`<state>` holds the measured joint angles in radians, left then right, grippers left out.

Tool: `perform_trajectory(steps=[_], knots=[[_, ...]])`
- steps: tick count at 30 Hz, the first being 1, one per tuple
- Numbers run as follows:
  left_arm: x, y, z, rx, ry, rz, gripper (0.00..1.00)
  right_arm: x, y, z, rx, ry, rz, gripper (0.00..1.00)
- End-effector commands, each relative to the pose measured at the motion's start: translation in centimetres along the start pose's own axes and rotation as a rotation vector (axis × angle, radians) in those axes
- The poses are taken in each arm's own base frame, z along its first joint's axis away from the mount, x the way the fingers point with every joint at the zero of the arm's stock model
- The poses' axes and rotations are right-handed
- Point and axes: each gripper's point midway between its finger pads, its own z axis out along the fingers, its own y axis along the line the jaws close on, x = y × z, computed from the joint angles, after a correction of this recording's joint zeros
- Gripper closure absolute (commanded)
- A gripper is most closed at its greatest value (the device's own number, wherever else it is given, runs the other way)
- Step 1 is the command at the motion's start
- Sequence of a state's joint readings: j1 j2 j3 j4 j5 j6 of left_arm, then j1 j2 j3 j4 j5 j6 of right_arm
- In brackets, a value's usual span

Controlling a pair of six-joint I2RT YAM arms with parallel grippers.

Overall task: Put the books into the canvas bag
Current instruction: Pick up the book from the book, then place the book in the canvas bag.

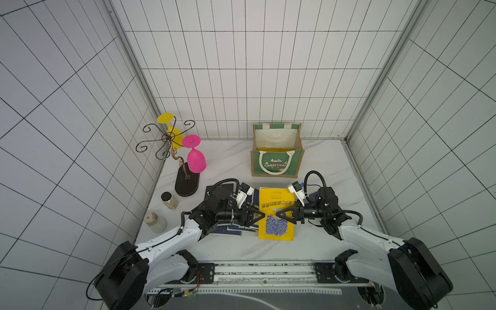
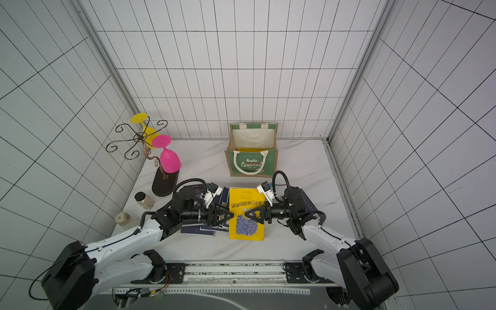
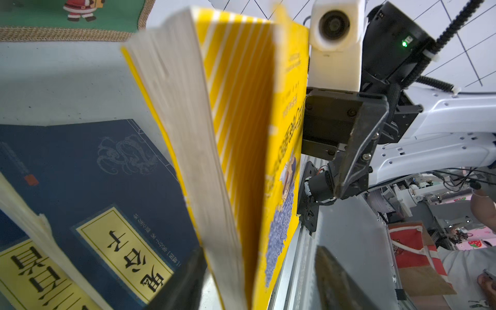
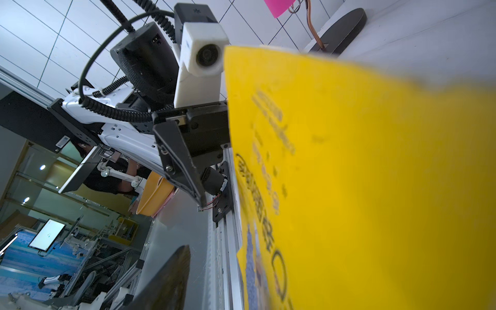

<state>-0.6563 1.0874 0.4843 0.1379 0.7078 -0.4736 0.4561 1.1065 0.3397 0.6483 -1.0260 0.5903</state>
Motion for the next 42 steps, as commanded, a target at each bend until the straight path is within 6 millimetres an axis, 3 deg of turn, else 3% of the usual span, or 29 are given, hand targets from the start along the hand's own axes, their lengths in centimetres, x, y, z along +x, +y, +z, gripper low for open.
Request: perform_trajectory(steps=[1, 4, 9, 14, 19, 26, 27, 29, 31, 33, 35, 36, 39, 42], knots=[[-1.7, -1.5, -0.6, 0.050, -0.095, 0.032, 0.17, -6.8, 4.1, -1.1, -0.021, -0.210, -0.113, 1.00], [-2.0, -1.9, -0.9, 0.070, -0.123, 0.017, 0.06, -8.9, 4.7, -2.0, 0.028, -0.313, -0.094, 1.00], [-2.5, -2.6, -1.2, 0.107, -0.161, -0.008, 0.04, -11.2, 5.0, -3.8, 0.117, -0.457, -0.075, 1.00], [-3.6, -4.1, -1.6, 0.193, -0.222, -0.033, 0.03, -13.0, 6.9, -5.8, 0.090, -0.616, -0.057, 1.00], [-5.6, -4.7, -1.3, 0.228, -0.260, -0.052, 0.03, -13.5, 9.2, -6.5, -0.009, -0.720, -0.072, 1.00], [-9.0, -6.3, -1.2, 0.315, -0.337, -0.078, 0.05, -12.8, 9.8, -6.4, -0.041, -0.791, -0.085, 1.00], [-9.5, -6.8, -1.4, 0.338, -0.353, -0.074, 0.09, -12.5, 9.6, -6.4, -0.028, -0.799, -0.085, 1.00], [-10.3, -7.9, -1.9, 0.379, -0.372, -0.055, 0.28, -12.1, 9.2, -6.3, -0.008, -0.808, -0.090, 1.00], [-10.7, -8.5, -2.1, 0.394, -0.373, -0.038, 0.68, -11.8, 8.6, -5.9, 0.017, -0.792, -0.098, 1.00], [-10.9, -8.7, -2.4, 0.387, -0.370, -0.030, 1.00, -11.7, 8.3, -5.6, 0.037, -0.773, -0.103, 1.00], [-10.8, -8.7, -2.9, 0.367, -0.369, -0.021, 1.00, -11.7, 8.2, -5.1, 0.063, -0.734, -0.109, 1.00], [-10.9, -8.7, -3.2, 0.357, -0.370, -0.017, 1.00, -11.7, 8.2, -5.0, 0.074, -0.719, -0.118, 0.90], [-10.4, -8.2, -3.8, 0.275, -0.345, 0.011, 1.00, -11.5, 8.4, -4.2, 0.093, -0.621, -0.171, 0.45], [-9.7, -6.9, -4.4, 0.165, -0.289, 0.036, 1.00, -11.4, 9.3, -3.8, 0.044, -0.509, -0.232, 0.24]])
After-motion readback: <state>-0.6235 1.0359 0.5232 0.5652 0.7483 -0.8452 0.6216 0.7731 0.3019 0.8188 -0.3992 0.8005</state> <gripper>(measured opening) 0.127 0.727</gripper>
